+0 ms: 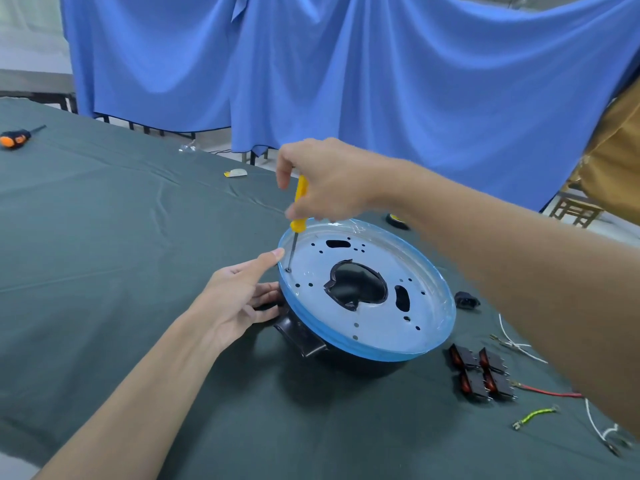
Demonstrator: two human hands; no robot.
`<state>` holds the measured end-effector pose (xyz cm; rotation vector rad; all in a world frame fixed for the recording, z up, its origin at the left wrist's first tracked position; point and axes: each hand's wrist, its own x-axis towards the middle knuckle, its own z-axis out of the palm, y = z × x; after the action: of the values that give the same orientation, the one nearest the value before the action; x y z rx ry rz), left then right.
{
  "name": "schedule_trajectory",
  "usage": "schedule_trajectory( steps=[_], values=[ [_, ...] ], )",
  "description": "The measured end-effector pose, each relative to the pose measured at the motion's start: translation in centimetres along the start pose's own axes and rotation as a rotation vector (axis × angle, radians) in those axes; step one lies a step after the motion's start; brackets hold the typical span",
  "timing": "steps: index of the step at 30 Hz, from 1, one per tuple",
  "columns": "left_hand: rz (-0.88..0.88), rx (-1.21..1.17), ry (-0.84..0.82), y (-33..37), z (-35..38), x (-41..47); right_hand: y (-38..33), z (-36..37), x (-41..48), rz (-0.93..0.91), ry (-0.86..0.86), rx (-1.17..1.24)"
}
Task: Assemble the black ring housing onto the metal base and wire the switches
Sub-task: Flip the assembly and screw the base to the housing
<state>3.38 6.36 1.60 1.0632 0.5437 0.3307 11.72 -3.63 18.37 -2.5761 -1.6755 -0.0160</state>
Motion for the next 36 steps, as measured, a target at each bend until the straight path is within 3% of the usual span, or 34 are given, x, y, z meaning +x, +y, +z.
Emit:
schedule_trajectory(
  steps=[3,8,13,17,22,27,30,32,36],
  values=[
    [0.002,-0.004,0.001,0.0,0.0,-0.1,-0.4,1.8,0.6,0.033,0.138,-0.185],
    [0.002,-0.012,0.003,0.0,0.1,-0.1,-0.7,0.1,0.4,0.11,-0.11,-0.082],
    [0.001,-0.014,0.005,0.0,0.1,-0.2,-0.5,1.3,0.9,0.096,0.06,-0.112],
    [0.003,-0.025,-0.005,0.0,0.1,-0.3,-0.4,0.0,0.7,0.169,-0.105,-0.084],
    [0.006,-0.025,-0.001,0.1,0.1,-0.4,-0.2,1.7,1.2,0.099,0.105,-0.128],
    [0.008,-0.046,0.007,0.1,0.3,-0.5,-0.3,0.2,0.9,0.119,-0.069,-0.086],
    [0.007,-0.033,0.003,0.2,0.3,-0.6,0.2,1.3,1.2,0.09,0.105,-0.206],
    [0.008,-0.028,-0.001,0.1,0.3,-0.6,0.4,2.0,1.1,0.142,0.112,-0.231],
    [0.003,-0.021,0.013,0.2,0.3,-0.5,0.6,0.5,0.3,0.157,-0.11,0.128]
  ],
)
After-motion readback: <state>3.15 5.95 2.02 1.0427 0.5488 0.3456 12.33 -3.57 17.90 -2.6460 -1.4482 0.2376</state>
